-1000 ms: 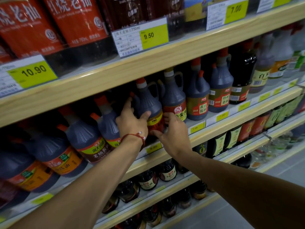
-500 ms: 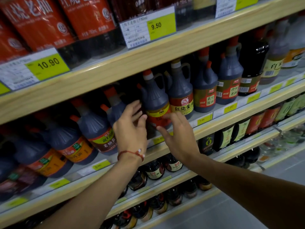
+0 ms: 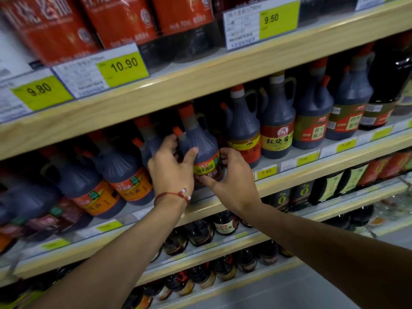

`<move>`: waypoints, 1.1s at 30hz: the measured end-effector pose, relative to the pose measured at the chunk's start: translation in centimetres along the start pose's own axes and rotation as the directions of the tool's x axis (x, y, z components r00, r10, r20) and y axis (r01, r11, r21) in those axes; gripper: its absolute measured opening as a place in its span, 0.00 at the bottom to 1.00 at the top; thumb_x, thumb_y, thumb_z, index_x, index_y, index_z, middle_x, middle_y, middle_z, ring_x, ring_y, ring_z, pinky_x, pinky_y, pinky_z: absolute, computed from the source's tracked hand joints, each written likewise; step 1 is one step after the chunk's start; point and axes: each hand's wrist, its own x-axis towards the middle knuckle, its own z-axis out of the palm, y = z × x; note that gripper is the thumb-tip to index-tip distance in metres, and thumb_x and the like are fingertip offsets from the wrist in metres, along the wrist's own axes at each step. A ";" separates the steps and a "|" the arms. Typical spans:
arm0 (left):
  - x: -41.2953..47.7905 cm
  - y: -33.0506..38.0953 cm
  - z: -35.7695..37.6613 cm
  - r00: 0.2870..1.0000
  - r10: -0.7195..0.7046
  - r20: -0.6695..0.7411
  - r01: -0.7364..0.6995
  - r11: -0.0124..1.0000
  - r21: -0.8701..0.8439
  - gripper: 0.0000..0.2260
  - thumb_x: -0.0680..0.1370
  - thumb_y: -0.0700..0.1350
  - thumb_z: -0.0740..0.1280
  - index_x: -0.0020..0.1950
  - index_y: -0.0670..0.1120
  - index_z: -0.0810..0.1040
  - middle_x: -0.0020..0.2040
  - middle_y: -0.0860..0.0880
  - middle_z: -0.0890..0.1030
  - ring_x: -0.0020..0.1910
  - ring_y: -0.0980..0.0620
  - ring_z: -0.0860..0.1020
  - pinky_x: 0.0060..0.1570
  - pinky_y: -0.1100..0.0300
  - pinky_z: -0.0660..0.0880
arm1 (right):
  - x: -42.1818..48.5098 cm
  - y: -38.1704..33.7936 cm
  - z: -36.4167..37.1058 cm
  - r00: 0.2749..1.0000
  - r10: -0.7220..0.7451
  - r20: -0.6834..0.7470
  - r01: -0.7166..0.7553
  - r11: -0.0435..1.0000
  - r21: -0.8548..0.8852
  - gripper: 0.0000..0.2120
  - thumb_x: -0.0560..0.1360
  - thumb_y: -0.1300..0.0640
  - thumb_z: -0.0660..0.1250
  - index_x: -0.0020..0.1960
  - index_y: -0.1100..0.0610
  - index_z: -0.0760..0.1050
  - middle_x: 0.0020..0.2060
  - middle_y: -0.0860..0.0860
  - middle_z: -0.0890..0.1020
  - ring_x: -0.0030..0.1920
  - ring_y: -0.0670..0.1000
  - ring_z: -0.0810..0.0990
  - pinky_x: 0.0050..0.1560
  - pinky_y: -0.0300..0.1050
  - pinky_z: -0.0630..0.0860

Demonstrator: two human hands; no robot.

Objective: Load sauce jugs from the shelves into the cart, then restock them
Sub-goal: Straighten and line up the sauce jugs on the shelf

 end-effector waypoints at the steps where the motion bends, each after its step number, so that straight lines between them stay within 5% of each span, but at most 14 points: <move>1: 0.2 -0.1 0.0 1.000 -0.018 0.009 0.018 1.000 -0.017 0.18 0.74 0.42 0.76 0.63 0.44 0.79 0.50 0.55 0.80 0.53 0.57 0.80 0.55 0.64 0.76 | -0.1 0.0 0.3 1.000 0.000 -0.018 0.000 1.000 -0.004 0.35 0.68 0.48 0.82 0.69 0.55 0.70 0.62 0.49 0.75 0.63 0.51 0.76 0.62 0.52 0.77; 7: 1.1 -0.2 0.9 0.990 -0.129 0.058 0.136 0.980 -0.143 0.28 0.74 0.40 0.76 0.72 0.41 0.73 0.67 0.42 0.78 0.62 0.53 0.77 0.65 0.49 0.76 | 0.0 0.1 0.7 0.996 0.018 -0.089 -0.021 0.999 -0.030 0.34 0.67 0.50 0.83 0.68 0.53 0.72 0.60 0.48 0.75 0.61 0.49 0.76 0.62 0.47 0.76; 11: 1.6 0.2 2.1 0.991 -0.125 0.045 0.131 0.977 -0.170 0.29 0.74 0.38 0.76 0.73 0.38 0.71 0.69 0.41 0.76 0.65 0.53 0.75 0.63 0.66 0.70 | 0.6 0.1 0.6 0.990 0.046 -0.135 -0.049 0.999 -0.018 0.32 0.67 0.51 0.83 0.66 0.53 0.72 0.60 0.48 0.76 0.60 0.50 0.77 0.61 0.52 0.78; 15: 2.0 -0.3 2.9 0.995 -0.090 0.052 0.098 0.975 -0.197 0.26 0.75 0.36 0.74 0.72 0.37 0.72 0.61 0.52 0.76 0.59 0.60 0.73 0.58 0.72 0.70 | 1.0 0.4 0.9 0.986 0.045 -0.161 -0.049 0.999 -0.021 0.30 0.68 0.52 0.83 0.64 0.53 0.73 0.58 0.49 0.76 0.60 0.52 0.78 0.60 0.56 0.79; 23: 2.9 -1.2 4.0 0.998 -0.056 0.015 0.058 0.983 -0.173 0.26 0.74 0.38 0.76 0.70 0.38 0.74 0.57 0.55 0.75 0.59 0.56 0.75 0.65 0.57 0.73 | 1.0 0.0 1.4 0.976 0.054 -0.209 -0.060 0.998 -0.027 0.26 0.71 0.55 0.81 0.63 0.55 0.73 0.58 0.50 0.76 0.59 0.52 0.77 0.60 0.54 0.78; 27: 2.7 -1.4 4.1 0.999 -0.054 -0.002 0.053 0.984 -0.170 0.27 0.74 0.40 0.76 0.72 0.40 0.73 0.64 0.44 0.79 0.65 0.50 0.76 0.69 0.52 0.72 | 0.5 0.1 1.2 0.982 0.028 -0.189 -0.035 0.999 -0.039 0.26 0.73 0.59 0.79 0.67 0.57 0.73 0.61 0.51 0.76 0.62 0.52 0.76 0.62 0.50 0.76; 33: -0.8 -1.2 0.6 0.999 0.016 0.040 -0.010 0.990 -0.141 0.23 0.76 0.35 0.72 0.70 0.44 0.76 0.62 0.53 0.79 0.61 0.62 0.77 0.62 0.66 0.74 | -1.3 0.0 0.8 0.990 -0.050 -0.135 0.044 0.998 -0.050 0.22 0.75 0.58 0.77 0.66 0.56 0.73 0.61 0.48 0.74 0.59 0.47 0.75 0.60 0.42 0.75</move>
